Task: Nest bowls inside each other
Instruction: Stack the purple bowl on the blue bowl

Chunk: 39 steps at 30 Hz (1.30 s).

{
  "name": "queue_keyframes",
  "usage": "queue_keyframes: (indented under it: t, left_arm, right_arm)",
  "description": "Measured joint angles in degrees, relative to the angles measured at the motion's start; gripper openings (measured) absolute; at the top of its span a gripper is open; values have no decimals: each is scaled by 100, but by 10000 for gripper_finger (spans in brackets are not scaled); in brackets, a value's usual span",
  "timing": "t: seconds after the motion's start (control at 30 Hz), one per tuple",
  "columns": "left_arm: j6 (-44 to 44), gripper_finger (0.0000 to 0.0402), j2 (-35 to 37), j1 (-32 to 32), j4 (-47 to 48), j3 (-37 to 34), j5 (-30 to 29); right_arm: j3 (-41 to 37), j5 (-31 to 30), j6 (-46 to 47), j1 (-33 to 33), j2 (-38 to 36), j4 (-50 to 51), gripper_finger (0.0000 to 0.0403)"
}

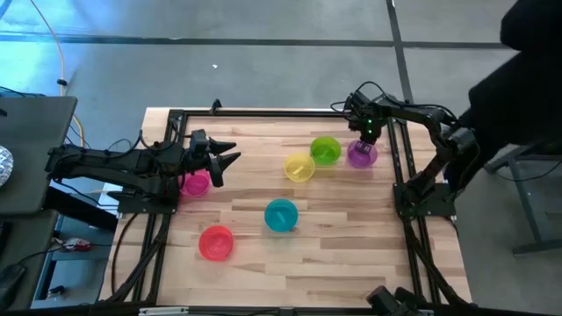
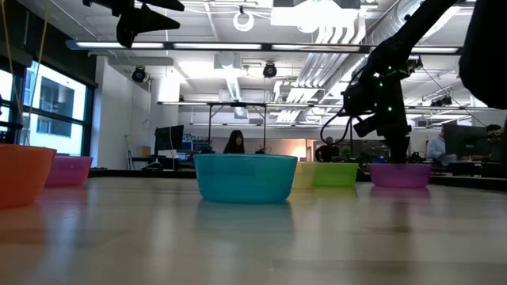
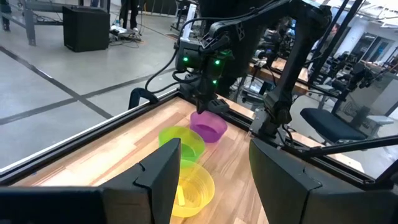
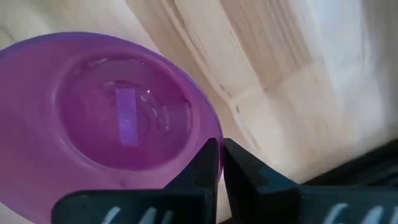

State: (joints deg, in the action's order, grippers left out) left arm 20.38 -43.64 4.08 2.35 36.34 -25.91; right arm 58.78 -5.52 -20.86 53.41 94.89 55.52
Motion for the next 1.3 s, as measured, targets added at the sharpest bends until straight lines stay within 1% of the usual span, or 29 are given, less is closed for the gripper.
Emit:
queue_keyframes:
  t: [0.1, 0.4, 0.57, 0.67, 0.9, 1.1, 1.3]
  left_arm:
    - [-65, 181, 0, 2, 0, 0, -2]
    - [-304, 181, 0, 0, 0, 0, 0]
    - [-458, 181, 0, 2, 0, 0, 0]
    - [-560, 181, 0, 2, 0, 0, 0]
    - [-699, 181, 0, 0, 0, 0, -15]
    - [-710, 181, 0, 1, 0, 0, -26]
    - [-710, 181, 0, 0, 0, 0, -26]
  right_arm:
    - [0, 2, 412, 0, 0, 119, 3]
    - [0, 44, 1049, 0, 0, 746, 1]
    - [0, 606, 1411, -19, -87, 799, 0]
    - [0, 812, 1562, -64, -270, 711, 0]
    - [0, 866, 1973, -103, -856, 734, 0]
    - [0, 1091, 2521, -103, -1352, 1159, 0]
    - [0, 1516, 3170, -123, -1741, 1574, 0]
